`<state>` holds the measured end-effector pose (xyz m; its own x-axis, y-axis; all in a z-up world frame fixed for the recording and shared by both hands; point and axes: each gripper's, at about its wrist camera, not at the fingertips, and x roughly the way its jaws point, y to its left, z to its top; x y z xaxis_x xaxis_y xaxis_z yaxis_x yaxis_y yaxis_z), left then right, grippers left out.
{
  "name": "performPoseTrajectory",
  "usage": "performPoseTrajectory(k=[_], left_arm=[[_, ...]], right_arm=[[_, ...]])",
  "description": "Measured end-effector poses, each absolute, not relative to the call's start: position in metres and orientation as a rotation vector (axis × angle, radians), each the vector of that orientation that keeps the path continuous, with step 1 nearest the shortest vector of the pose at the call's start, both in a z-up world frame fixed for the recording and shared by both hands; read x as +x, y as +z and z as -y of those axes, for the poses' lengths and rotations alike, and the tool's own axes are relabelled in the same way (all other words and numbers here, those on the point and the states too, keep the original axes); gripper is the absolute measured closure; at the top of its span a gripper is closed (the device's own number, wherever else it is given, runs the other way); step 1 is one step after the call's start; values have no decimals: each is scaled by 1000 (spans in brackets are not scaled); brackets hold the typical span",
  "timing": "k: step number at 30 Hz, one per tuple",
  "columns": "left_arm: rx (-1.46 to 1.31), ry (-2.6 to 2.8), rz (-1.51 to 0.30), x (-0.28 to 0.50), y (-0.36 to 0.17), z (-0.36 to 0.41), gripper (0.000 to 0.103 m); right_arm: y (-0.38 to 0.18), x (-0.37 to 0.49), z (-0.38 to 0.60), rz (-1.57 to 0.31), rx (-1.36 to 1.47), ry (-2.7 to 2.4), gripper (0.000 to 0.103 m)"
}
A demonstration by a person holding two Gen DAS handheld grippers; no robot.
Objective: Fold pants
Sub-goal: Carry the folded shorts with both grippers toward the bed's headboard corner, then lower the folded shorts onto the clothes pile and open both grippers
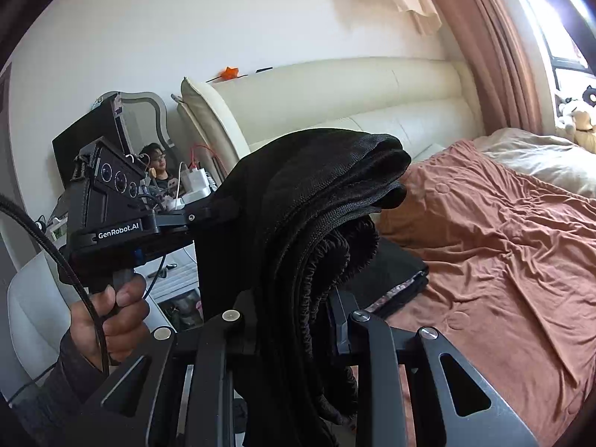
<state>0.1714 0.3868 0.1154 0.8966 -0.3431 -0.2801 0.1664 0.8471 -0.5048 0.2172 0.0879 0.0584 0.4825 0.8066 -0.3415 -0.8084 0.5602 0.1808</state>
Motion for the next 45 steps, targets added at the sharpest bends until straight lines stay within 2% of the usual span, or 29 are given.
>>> performPoseTrajectory(k=[12, 22, 45], left_arm=[[-507, -133, -382, 193, 79, -476, 97], [-500, -42, -448, 245, 53, -519, 97], [-491, 16, -684, 413, -19, -522, 96]], right_arm=[[27, 280, -185, -465, -29, 1074, 82], [-1, 335, -249, -530, 2, 1102, 82], [-53, 472, -278, -736, 168, 1016, 82]])
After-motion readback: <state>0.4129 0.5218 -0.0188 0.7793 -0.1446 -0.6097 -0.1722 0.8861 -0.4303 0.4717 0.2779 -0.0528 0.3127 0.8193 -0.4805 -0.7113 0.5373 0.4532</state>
